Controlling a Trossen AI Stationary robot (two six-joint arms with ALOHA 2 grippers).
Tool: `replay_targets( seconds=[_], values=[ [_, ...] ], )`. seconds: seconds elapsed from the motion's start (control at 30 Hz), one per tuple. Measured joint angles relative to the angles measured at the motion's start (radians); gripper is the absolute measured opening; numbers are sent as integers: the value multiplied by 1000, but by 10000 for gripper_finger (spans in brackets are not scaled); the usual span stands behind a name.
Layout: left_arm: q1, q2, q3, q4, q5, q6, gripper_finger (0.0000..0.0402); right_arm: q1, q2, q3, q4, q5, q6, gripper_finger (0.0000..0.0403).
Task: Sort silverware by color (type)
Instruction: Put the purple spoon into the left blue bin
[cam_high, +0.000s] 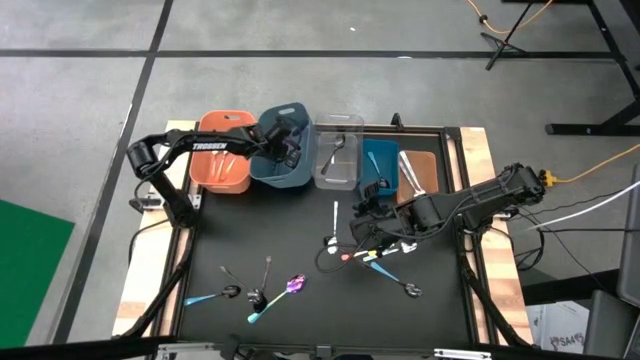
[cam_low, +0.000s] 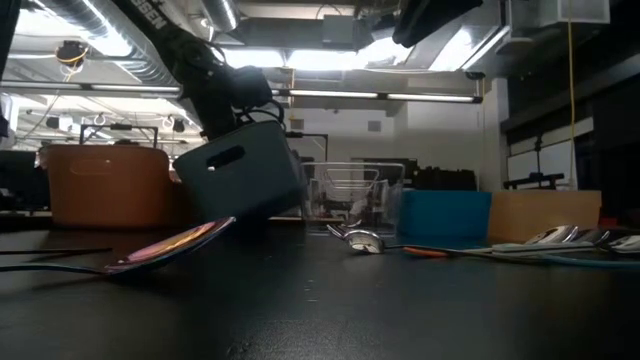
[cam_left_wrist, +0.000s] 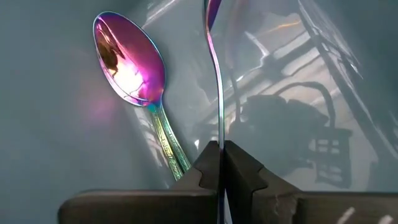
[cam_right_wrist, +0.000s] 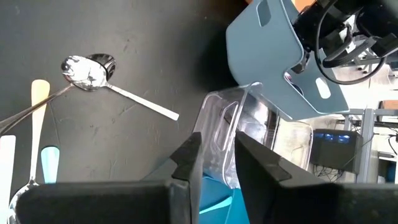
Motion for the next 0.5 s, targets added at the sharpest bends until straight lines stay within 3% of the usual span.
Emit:
replay_targets(
  seconds=[0.5],
  values=[
    [0,-49,0,-7,5,16,13,0,0,0,1,-7,0,87]
  ],
)
